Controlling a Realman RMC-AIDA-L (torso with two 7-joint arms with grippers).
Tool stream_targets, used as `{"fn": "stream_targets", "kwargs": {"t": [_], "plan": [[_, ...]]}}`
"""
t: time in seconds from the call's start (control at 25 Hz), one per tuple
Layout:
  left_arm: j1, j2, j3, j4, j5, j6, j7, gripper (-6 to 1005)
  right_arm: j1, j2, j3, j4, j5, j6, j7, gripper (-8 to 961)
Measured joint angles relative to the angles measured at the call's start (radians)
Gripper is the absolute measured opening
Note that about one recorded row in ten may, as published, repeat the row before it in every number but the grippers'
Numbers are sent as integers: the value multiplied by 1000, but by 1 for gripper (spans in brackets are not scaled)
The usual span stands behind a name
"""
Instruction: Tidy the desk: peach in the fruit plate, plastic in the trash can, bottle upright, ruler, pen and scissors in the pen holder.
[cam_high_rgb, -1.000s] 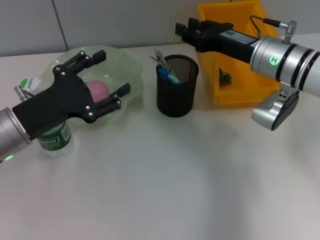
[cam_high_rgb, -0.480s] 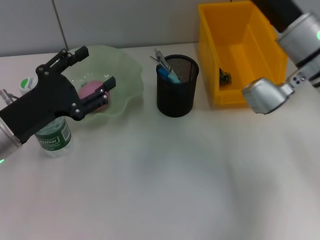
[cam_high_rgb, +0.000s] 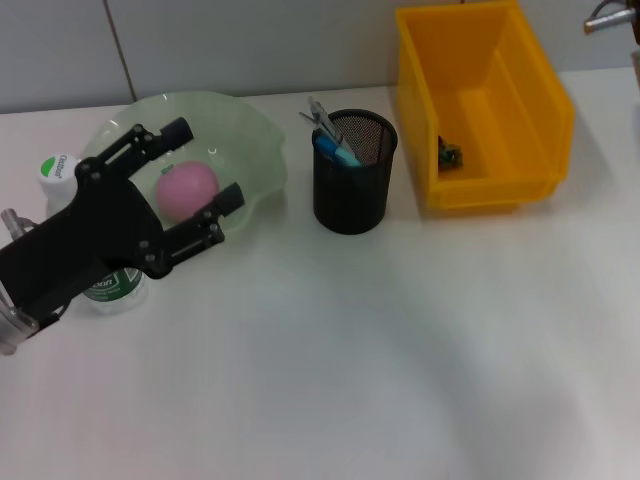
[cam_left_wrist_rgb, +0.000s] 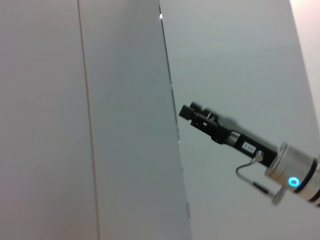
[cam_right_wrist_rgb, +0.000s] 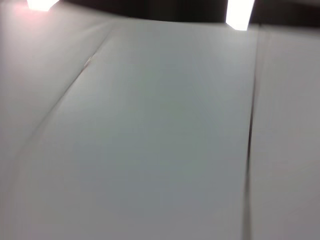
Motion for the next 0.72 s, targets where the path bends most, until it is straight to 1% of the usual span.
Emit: {"fn": "stream_targets", "kwargs": {"t": [0.08, 0.16, 0.2, 0.24, 0.28, 0.36, 0.44, 0.52, 0.6, 0.64, 0.68, 0.72], "plan": [[0, 1, 9, 1, 1, 8, -22, 786, -13, -20, 3, 12, -73, 6, 347, 519], [0, 1, 9, 1, 1, 8, -22, 786, -20, -38, 10, 27, -175, 7, 605, 530], [-7, 3, 29, 1, 15, 30, -112, 786, -23, -48, 15, 35, -249, 5, 734, 571], [-7, 3, 29, 1, 15, 30, -112, 786, -26, -60, 19, 39, -329, 0, 850, 612], [-13, 4, 42, 2, 29, 35, -177, 786, -29, -72, 23, 40, -401, -6, 942, 653], [-14, 3, 54, 3, 49, 40, -226, 786, -31, -94, 30, 42, -570, -26, 1128, 653], [-13, 3, 62, 3, 54, 40, -243, 786, -31, -110, 50, 51, -730, -63, 1240, 653], [-21, 8, 79, 3, 80, 34, -310, 786, -34, -120, 93, 57, -902, -109, 1314, 653], [-37, 15, 74, 4, 124, 27, -367, 786, -41, -128, 144, 60, -1069, -130, 1372, 653], [-37, 15, 74, 4, 124, 27, -367, 786, -43, -132, 167, 64, -1140, -133, 1393, 653], [-45, 21, 70, 10, 146, 21, -396, 786, -42, -137, 197, 71, -1218, -133, 1414, 653], [-59, 36, 68, 21, 177, 12, -447, 786, -42, -140, 224, 77, -1288, -130, 1426, 653]]}}
